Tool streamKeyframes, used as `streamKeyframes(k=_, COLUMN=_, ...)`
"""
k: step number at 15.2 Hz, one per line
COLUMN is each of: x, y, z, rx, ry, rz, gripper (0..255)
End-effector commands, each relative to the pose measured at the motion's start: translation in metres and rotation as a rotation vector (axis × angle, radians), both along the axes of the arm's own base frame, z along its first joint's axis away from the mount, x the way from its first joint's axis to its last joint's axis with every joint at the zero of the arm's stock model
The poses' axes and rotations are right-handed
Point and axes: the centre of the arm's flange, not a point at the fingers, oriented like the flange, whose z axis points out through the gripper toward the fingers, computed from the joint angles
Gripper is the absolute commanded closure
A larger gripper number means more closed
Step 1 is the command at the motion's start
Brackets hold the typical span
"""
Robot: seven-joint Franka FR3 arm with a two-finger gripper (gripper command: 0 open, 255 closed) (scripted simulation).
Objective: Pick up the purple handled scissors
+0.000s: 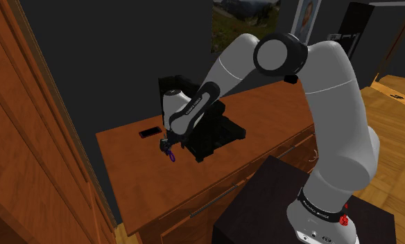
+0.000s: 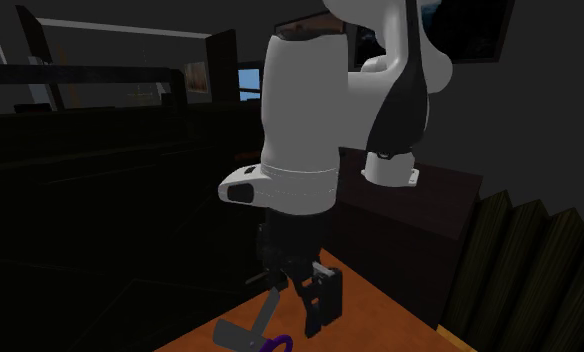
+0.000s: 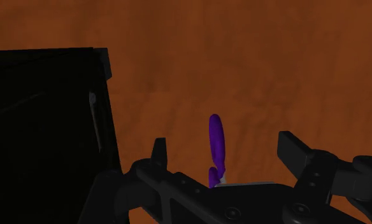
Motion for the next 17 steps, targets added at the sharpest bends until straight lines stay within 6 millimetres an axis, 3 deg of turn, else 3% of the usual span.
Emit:
streamKeyframes(k=1, x=0.005, y=0.002, z=-0.015, rx=0.007, ry=-0.014, rz=0.030, gripper=0)
streamKeyframes(k=8, x=0.005, y=0.002, z=-0.045, rx=0.007, ry=-0.014, rz=0.030, gripper=0)
streamKeyframes(k=9, x=0.005, y=0.002, z=-0.044, rx=0.007, ry=-0.014, rz=0.031, gripper=255)
streamKeyframes(k=17, x=0.005, y=0.001, z=-0.045, rx=0.007, ry=-0.014, rz=0.031, gripper=255)
